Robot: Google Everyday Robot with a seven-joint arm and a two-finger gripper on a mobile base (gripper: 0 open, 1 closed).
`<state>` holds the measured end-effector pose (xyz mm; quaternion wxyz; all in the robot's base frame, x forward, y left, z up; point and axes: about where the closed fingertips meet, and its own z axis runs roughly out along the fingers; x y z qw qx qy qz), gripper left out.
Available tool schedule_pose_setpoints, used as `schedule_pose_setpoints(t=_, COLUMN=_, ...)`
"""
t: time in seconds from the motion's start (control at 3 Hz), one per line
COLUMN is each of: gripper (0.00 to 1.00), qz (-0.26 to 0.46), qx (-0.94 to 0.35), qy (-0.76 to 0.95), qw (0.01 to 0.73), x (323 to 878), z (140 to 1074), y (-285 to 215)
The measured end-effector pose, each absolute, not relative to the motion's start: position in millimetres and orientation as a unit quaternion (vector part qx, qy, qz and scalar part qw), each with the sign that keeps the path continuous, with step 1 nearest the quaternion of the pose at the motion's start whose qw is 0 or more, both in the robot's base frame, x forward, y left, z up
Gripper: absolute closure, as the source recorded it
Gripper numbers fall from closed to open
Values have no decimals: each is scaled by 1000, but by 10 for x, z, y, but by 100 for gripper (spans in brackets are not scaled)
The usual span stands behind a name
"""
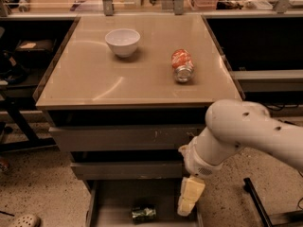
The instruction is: Pick green can from bottom drawer and place on counter
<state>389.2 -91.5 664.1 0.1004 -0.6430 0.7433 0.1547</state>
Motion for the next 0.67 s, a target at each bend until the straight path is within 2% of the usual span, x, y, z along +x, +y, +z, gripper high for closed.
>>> schedule_pose_setpoints(t=0.33, gripper=0, qz=174, qx=-651, qy=732, qw=100, x=3916, z=5997, y=-667)
schedule_pose_setpoints(t=0.67, gripper=0, qz=174, qx=-651, qy=732, qw=100, x=3916, z=5997, y=-667)
